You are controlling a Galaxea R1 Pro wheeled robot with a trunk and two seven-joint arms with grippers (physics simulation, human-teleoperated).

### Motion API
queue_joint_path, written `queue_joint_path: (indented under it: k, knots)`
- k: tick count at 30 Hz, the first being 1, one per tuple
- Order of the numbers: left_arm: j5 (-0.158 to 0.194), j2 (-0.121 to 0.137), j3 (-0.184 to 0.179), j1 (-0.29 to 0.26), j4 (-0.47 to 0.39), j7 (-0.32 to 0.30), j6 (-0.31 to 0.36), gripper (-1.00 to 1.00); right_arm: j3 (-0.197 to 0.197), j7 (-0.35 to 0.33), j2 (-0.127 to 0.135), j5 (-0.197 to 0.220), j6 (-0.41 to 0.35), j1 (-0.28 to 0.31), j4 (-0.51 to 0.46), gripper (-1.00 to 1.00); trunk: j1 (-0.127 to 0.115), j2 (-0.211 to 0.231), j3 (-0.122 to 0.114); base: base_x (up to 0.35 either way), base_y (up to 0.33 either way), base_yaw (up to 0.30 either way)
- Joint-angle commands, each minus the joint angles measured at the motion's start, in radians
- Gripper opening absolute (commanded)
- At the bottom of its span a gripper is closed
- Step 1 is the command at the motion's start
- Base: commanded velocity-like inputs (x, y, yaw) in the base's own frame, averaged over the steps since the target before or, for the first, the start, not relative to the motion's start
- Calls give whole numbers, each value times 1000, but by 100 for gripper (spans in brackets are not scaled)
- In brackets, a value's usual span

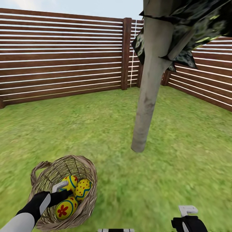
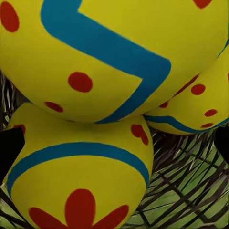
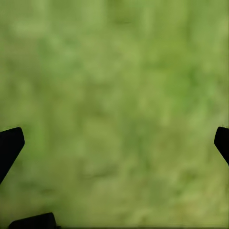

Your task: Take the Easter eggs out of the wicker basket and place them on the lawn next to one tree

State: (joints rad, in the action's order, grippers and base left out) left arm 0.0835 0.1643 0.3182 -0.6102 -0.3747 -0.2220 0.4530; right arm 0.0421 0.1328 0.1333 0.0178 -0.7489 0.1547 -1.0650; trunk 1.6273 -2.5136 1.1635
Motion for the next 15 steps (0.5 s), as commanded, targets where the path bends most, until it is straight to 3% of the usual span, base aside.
queue_joint_path:
  k: [1, 15]
  knots:
    - [9, 0, 8, 0, -1, -1, 9, 100, -1, 4, 0, 2, -4, 1, -1, 100, 0, -1, 5, 0, 0, 0]
    - [9, 4, 11, 0, -3, 0, 10, 100, -1, 4, 0, 2, -4, 1, -1, 100, 6, -4, 59, 0, 0, 0]
